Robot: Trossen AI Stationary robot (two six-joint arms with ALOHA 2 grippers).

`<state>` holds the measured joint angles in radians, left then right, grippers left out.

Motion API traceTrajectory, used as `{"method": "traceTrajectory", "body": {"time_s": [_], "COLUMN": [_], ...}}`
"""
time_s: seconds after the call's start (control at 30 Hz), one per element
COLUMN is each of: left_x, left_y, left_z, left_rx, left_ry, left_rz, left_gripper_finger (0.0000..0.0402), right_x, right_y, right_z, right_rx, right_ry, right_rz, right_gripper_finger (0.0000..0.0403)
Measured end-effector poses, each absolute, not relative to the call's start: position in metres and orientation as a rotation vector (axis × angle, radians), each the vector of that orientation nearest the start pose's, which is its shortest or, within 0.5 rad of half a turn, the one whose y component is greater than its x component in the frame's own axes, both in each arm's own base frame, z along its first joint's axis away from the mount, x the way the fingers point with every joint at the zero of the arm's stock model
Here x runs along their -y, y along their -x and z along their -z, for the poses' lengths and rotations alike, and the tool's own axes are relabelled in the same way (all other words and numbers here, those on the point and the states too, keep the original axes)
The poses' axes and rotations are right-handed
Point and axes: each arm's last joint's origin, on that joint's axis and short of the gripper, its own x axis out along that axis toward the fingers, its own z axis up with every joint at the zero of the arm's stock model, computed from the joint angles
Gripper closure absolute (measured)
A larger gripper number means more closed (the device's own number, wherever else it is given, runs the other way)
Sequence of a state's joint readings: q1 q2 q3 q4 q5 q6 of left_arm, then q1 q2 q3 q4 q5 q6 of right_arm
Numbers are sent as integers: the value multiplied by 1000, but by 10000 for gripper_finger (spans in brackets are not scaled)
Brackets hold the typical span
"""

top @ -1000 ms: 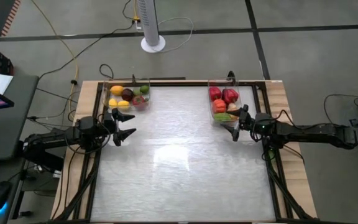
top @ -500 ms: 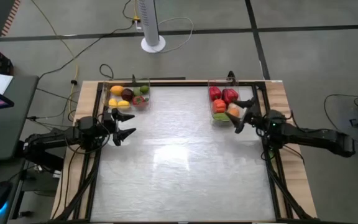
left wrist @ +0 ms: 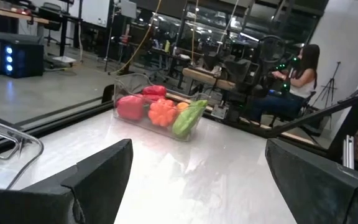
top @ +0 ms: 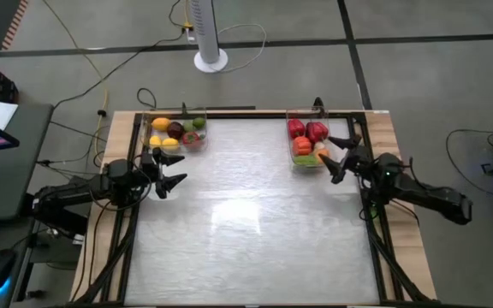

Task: Sort produce into baskets
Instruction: Return to Home Position

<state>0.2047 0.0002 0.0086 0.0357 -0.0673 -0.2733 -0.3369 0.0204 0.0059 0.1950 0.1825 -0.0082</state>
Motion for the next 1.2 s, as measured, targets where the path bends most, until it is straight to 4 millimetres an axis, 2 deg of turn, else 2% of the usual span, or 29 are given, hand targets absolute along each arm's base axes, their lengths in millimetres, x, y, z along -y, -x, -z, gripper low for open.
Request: {"method": "traceTrajectory", "body": {"time_s": [0.63,1.2], "left_x": [-22,-22], "left_y": [-95,-95], "left_z": [-170,-169], "left_rx": [80,74], "left_ry": [269,269], "left_rz": [-264,-263], "left_gripper_finger": [47,47], "right_x": [28,28], "right_y": [-93,-93], "right_z": [-173,-170], "right_rx": [86,48], "right_ry": [10,9], "right_rz": [419,419], "right_gripper_finger": [29,29]}}
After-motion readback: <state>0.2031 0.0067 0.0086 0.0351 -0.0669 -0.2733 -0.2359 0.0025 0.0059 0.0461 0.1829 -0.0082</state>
